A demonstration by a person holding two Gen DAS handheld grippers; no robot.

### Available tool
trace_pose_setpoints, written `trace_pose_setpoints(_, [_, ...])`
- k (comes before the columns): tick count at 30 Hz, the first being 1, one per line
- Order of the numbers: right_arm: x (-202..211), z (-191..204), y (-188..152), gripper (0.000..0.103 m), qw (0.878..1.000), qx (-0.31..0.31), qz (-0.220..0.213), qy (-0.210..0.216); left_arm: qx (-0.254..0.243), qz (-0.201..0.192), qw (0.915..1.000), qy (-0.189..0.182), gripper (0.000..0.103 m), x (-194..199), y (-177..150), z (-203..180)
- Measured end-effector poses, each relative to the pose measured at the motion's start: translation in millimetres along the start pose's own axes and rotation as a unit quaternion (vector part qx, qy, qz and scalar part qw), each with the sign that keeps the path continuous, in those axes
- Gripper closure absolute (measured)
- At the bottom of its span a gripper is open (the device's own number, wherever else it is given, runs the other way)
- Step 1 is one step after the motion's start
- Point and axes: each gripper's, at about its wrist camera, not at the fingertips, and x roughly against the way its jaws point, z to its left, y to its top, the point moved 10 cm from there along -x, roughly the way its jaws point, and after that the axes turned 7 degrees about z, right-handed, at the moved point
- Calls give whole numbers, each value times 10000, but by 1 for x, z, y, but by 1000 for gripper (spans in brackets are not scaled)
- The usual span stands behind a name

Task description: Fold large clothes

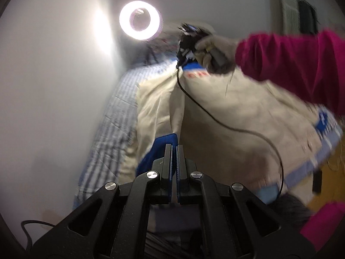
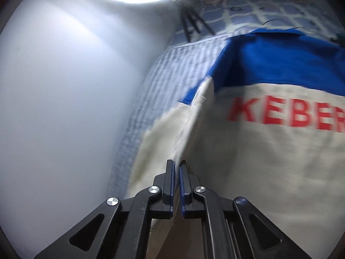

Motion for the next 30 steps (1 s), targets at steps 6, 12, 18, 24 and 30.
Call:
trace_pose_setpoints(6, [5, -39, -36, 74, 9950, 152, 118, -982, -85, -67, 9995, -295, 80, 19, -23, -25])
trace_pose_setpoints(12, [31, 0, -42, 73, 9971, 626, -145, -403, 918, 54, 9950, -401, 64, 19, -31, 1])
trace_pose_setpoints(18, [13, 54, -25, 65, 9936, 1114, -182, -36, 2074, 430, 9750, -668, 64, -20, -36, 35])
trace_pose_setpoints(24, [-17, 90, -11, 52, 9911, 1322, -134, -65, 2815, 1007, 9462, -1241, 64, -78, -61, 35])
trace_pose_setpoints(30, [-53, 112, 9, 51, 9897, 1381, -19, -383, 2925, 1104, 9404, -1337, 65, -100, -65, 34])
